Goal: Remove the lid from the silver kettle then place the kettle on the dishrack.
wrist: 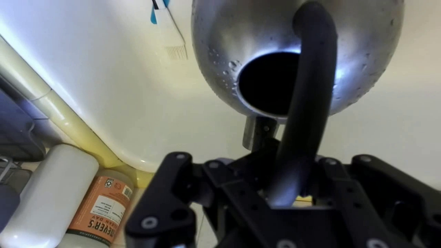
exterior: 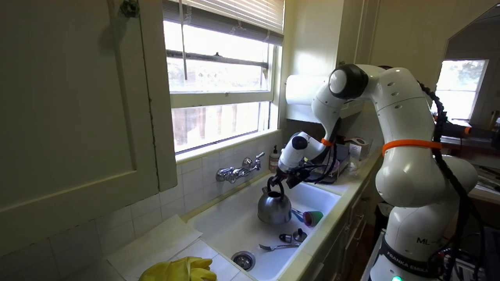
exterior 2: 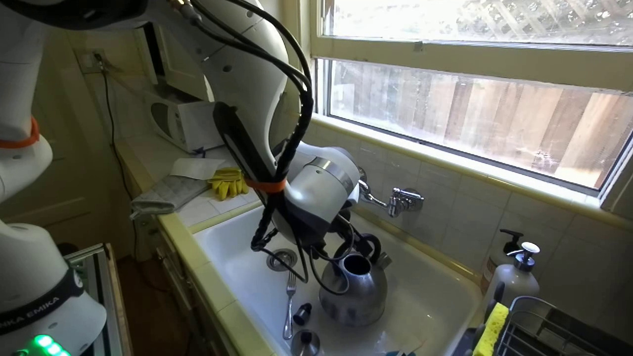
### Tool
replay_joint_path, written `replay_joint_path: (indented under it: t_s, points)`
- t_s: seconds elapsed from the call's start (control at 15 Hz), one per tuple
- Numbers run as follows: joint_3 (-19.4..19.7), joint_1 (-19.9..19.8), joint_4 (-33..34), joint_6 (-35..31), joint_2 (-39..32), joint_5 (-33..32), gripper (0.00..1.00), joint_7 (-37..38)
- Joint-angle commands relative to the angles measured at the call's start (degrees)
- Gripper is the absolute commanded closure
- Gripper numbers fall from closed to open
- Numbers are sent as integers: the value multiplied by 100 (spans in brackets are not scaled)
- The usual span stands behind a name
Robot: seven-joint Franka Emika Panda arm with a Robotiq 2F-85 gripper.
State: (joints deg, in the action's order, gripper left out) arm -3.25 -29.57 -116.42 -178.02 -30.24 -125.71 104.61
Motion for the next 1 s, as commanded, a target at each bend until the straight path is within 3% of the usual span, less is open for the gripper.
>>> replay_joint_path:
  t_s: [0.0, 0.93]
  points:
    - [221, 106, -214, -160, 239, 329, 100, -104]
    - [1029, 314, -851, -302, 809, 1293, 100, -673]
